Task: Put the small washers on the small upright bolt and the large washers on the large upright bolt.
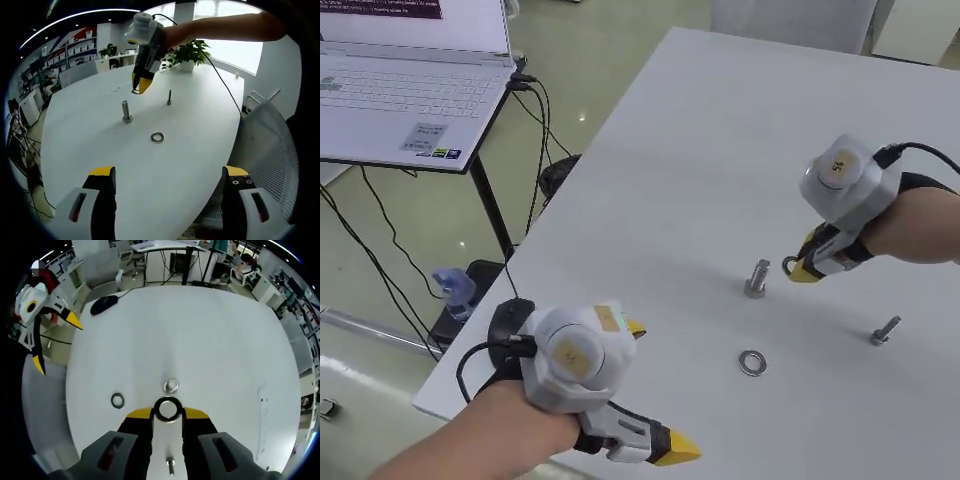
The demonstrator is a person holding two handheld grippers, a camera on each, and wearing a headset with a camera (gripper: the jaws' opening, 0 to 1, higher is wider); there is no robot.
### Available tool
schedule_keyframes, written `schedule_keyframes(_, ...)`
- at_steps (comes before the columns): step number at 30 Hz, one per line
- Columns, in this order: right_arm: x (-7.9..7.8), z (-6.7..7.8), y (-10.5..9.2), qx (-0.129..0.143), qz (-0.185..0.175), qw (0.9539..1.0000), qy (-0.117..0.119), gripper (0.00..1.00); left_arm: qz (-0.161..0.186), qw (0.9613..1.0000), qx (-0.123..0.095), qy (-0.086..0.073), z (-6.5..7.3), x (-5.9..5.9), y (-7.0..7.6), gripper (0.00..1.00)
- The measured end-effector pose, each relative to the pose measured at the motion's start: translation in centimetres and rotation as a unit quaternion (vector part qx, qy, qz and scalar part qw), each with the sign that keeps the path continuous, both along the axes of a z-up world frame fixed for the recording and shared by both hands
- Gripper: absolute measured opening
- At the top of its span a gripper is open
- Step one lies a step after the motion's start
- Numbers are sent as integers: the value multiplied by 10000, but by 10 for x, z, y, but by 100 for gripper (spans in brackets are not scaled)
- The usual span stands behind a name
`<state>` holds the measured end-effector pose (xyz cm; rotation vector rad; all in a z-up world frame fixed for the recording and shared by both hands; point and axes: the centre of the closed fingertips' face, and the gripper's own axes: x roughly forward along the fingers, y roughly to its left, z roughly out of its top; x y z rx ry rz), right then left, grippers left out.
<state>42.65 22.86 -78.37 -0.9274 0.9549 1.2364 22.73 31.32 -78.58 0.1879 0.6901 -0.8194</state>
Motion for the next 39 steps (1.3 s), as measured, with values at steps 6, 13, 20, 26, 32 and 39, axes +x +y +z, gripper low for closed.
schedule_keyframes(6, 4, -5, 9, -9, 45, 10000, 3, 22, -20, 10000, -31, 3, -1, 1, 0, 87)
schedule_keyframes(13, 7, -10, 19, -29, 103, 9999, -39, 22, -46, 10000, -45, -28, -3, 2, 1, 86)
schedule_keyframes(20, 9, -16, 25, -72, 120, 9999, -20, 22, -18, 9999, -110, -16, -4, 3, 3, 86)
schedule_keyframes(26, 10, -21, 28, -172, 156, 9997, -5, 22, 7, 9999, -139, -22, -4, 5, 4, 86)
schedule_keyframes(32, 12, -24, 29, -217, 196, 9996, 8, 22, 34, 9999, -146, -14, -5, 6, 6, 85)
schedule_keyframes(39, 10, -26, 32, -262, 249, 9993, 47, 22, 26, 9999, -158, -10, -7, 7, 5, 85)
